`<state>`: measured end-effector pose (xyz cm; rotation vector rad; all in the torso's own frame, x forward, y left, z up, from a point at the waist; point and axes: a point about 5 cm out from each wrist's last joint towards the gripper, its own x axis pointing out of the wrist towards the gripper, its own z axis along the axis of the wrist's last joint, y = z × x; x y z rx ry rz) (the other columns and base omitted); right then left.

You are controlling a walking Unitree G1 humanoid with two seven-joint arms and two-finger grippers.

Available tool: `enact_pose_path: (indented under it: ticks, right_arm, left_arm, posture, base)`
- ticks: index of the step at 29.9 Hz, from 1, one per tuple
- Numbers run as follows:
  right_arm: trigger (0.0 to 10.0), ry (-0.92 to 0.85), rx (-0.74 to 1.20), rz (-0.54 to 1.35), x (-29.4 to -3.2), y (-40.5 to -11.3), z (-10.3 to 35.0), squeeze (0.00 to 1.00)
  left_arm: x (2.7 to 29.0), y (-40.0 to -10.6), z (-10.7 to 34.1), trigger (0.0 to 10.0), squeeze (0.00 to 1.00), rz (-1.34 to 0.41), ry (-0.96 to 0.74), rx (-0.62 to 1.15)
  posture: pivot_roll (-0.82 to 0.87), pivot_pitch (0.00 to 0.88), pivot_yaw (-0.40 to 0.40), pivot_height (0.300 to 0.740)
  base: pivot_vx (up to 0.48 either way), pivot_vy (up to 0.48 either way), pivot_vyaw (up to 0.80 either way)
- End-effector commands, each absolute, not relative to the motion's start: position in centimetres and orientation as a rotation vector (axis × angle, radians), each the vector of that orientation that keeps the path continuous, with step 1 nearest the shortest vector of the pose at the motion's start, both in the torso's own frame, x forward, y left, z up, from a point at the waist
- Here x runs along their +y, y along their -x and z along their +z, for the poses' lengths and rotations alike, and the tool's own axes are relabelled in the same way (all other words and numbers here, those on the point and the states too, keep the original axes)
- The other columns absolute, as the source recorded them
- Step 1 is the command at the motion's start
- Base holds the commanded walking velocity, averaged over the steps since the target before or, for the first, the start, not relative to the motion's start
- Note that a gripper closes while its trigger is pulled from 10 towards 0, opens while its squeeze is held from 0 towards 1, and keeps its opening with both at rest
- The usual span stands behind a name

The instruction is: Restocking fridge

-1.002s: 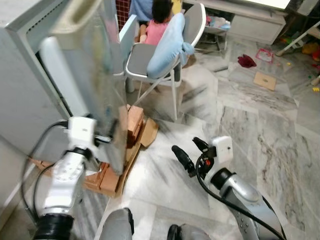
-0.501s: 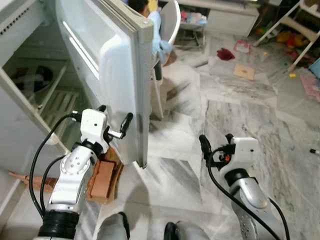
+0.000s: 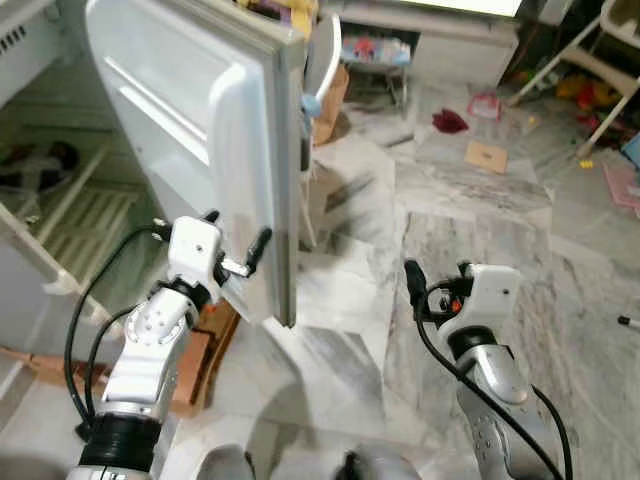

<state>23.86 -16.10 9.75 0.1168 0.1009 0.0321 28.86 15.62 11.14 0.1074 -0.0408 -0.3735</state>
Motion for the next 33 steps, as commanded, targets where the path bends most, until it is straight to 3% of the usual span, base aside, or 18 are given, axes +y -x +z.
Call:
enact_pose_path:
  ticks: [1, 10, 14, 18, 26, 33]
  right_arm:
    - [10.0, -0.111, 0.111, 0.013, -16.7, -23.9, 9.7, 0.00]
    - [10.0, -0.125, 0.137, 0.027, -16.6, -24.4, 8.9, 0.00]
    - [10.0, -0.165, 0.069, 0.079, -15.8, -25.4, 11.3, 0.00]
    - [10.0, -0.163, 0.098, 0.056, -16.0, -26.0, 9.8, 0.00]
    - [10.0, -0.180, 0.071, 0.028, -16.4, -26.8, 10.4, 0.00]
    - [10.0, -0.117, 0.075, 0.058, -15.9, -26.4, 10.3, 0.00]
  left_arm:
    - [14.9, -29.0, 11.4, 10.0, 0.00, -0.392, -0.114, -0.053]
    - [15.3, -29.4, 10.0, 10.0, 0.00, -0.301, -0.140, -0.009]
    - [16.1, -31.1, 12.4, 10.0, 0.00, -0.266, -0.143, -0.074]
    - [16.7, -31.6, 11.1, 10.0, 0.00, -0.237, -0.150, -0.045]
    - [15.7, -32.1, 11.5, 10.0, 0.00, -0.279, -0.171, -0.059]
    - [15.2, -30.5, 11.6, 10.0, 0.00, -0.273, -0.147, -0.100]
  posture:
    - [-0.02, 0.087, -0.024, 0.740]
    - [-0.03, 0.078, -0.040, 0.740]
    - [-0.03, 0.083, -0.045, 0.740]
    - [-0.01, 0.075, -0.039, 0.740]
    - [0.00, 0.061, -0.028, 0.740]
    - [-0.01, 0.045, -0.048, 0.740]
  base:
    - [0.454, 0.000, 0.00]
    - [0.423, 0.000, 0.00]
    - [0.000, 0.000, 0.00]
    - [0.064, 0.000, 0.00]
    - [0.201, 0.000, 0.00]
    - [0.000, 0.000, 0.00]
